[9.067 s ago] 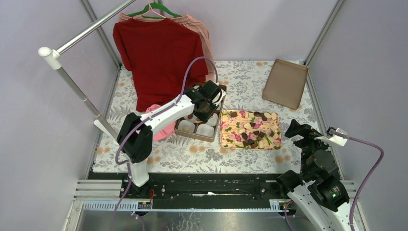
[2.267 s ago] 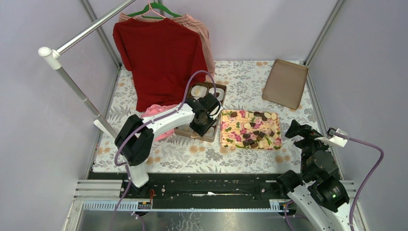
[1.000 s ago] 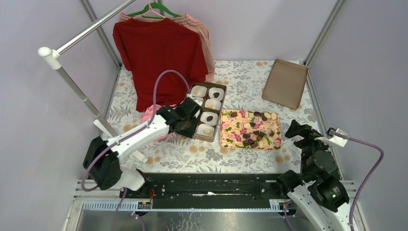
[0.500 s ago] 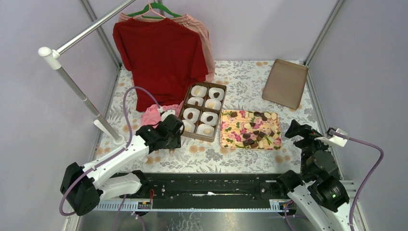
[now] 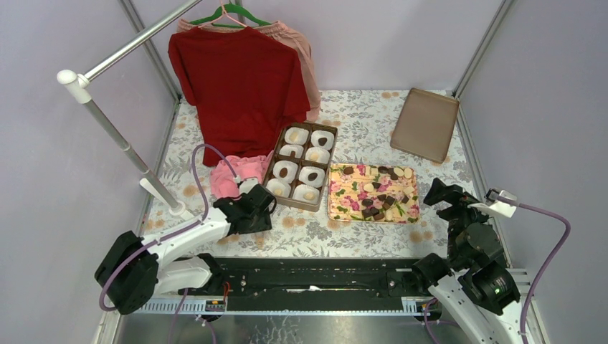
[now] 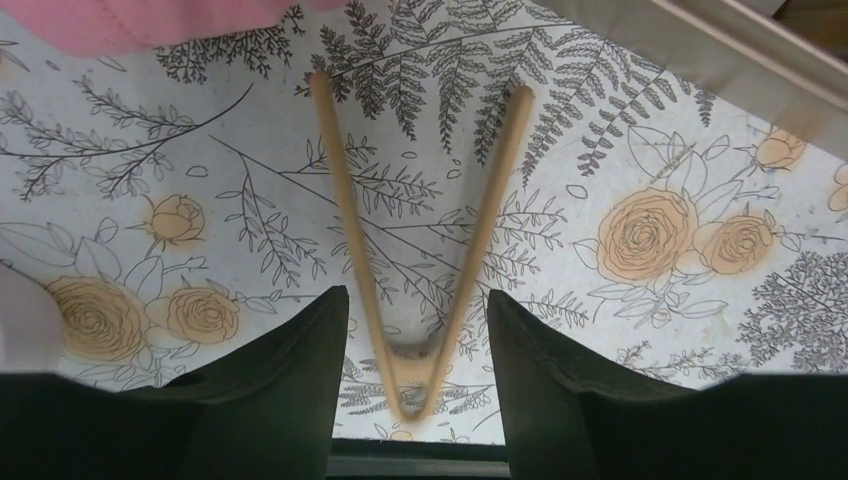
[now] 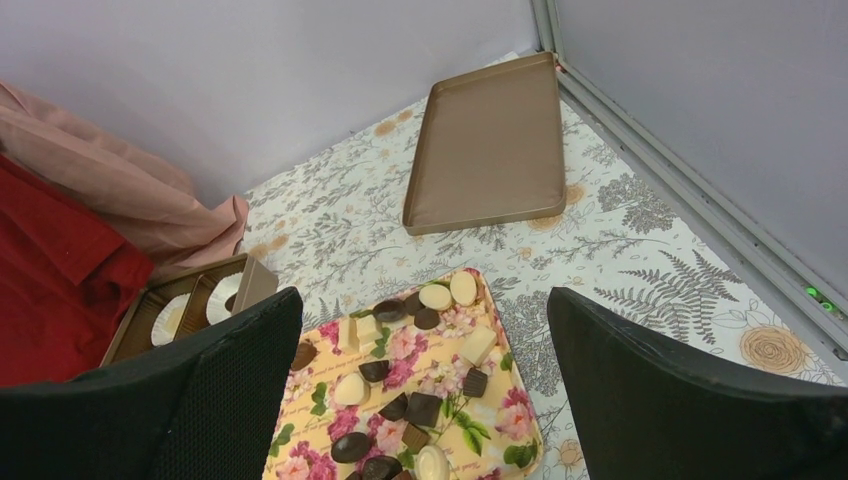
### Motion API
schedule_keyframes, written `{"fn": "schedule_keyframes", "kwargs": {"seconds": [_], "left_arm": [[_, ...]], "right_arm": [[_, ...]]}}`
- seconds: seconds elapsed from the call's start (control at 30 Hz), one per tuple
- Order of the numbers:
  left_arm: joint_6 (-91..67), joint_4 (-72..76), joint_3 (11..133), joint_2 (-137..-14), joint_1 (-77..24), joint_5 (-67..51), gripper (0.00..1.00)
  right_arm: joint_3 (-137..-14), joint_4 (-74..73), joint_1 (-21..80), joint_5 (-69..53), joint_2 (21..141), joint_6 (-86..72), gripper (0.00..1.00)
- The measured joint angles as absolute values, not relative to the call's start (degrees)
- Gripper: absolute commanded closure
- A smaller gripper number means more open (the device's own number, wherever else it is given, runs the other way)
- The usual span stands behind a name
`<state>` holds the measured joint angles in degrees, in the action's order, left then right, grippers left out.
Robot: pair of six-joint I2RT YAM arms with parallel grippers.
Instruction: Pack the chocolate
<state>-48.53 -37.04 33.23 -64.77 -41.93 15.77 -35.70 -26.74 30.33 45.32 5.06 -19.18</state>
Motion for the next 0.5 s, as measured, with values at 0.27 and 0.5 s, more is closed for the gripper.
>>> {"fn": "schedule_keyframes", "kwargs": {"seconds": [0.27, 0.5], "left_arm": [[-49.12, -32.21, 32.36, -69.14, -41.6, 16.12, 0.31], [-48.93, -32.69, 32.73, -64.79, -41.15, 16.05, 0.19]], "right_arm": [[-35.7, -26.72, 30.33, 41.54, 10.09, -20.91, 0.0], [-35.7, -25.74, 30.33, 35.97, 17.32, -21.96, 0.0]]}}
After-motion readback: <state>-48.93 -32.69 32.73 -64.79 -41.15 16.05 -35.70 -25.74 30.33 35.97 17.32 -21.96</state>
